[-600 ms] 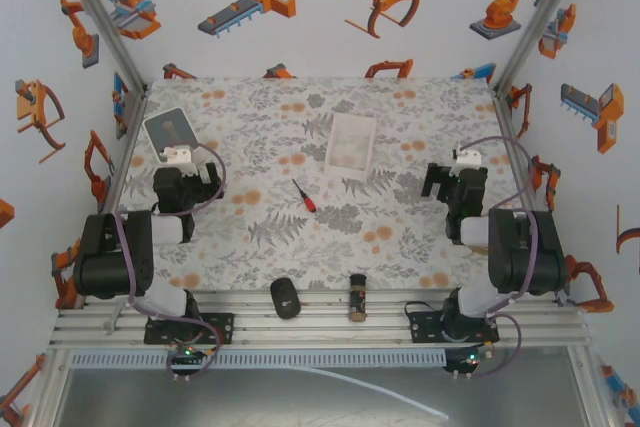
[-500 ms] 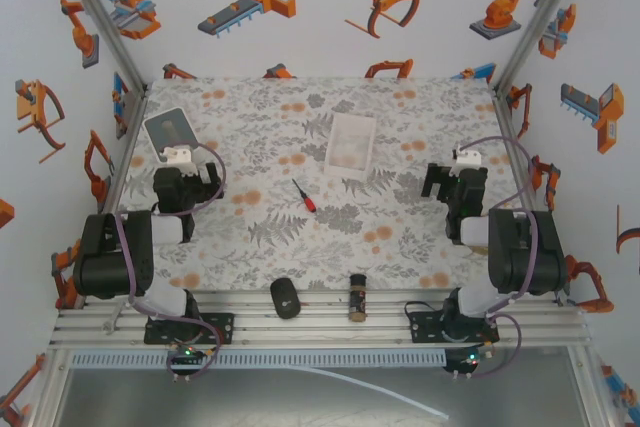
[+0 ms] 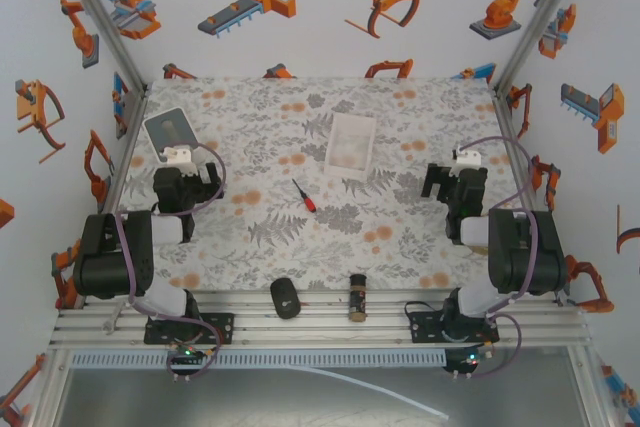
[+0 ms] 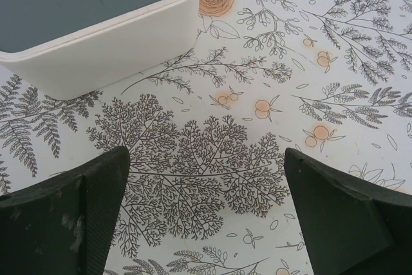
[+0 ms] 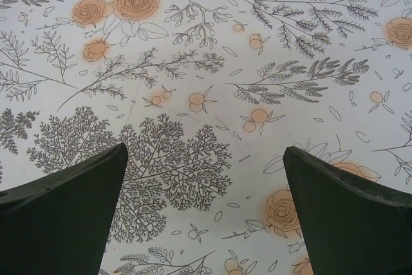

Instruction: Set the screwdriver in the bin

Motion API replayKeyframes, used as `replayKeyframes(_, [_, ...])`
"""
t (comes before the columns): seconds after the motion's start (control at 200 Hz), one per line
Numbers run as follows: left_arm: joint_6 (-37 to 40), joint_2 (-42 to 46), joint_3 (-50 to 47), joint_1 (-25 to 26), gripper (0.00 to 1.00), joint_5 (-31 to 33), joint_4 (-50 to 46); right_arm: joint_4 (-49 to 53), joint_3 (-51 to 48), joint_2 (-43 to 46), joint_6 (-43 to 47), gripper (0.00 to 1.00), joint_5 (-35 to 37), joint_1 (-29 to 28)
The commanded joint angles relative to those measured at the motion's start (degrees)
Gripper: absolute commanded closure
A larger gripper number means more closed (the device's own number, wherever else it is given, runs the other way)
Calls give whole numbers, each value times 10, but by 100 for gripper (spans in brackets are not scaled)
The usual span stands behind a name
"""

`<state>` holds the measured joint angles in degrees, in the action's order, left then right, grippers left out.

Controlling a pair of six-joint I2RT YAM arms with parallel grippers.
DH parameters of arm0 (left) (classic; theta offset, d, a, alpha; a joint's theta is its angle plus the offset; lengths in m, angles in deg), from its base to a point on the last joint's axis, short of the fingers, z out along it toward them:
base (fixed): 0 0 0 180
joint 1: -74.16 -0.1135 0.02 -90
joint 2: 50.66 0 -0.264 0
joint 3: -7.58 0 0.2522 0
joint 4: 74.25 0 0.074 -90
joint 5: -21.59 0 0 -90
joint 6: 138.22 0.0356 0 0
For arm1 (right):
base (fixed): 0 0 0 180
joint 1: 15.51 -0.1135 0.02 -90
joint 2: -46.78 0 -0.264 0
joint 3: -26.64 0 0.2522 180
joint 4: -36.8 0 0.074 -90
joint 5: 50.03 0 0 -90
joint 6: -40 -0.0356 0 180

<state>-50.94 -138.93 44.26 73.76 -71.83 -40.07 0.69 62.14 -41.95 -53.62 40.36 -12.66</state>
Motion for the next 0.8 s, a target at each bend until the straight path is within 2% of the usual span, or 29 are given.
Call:
replayKeyframes(0.0, [9,0,5,1,3,4,-4,-6,4,2,-2,1,-5,0])
replayKeyframes(0.566, [11,0,6,2,3,7,-5,0,6,3,-12,1,23,-1])
replayKeyframes(0.666, [16,8,12,3,3,0,-21,56,23,34,-26,1,60,-1])
replayKeyframes(0.746, [27,22,17,4,3,-33,-33,115,41,63,-37,1,92,-1])
replayKeyframes(0.791, [37,42,39,6,3,-50,-93,148,53,79,-43,1,107,-1])
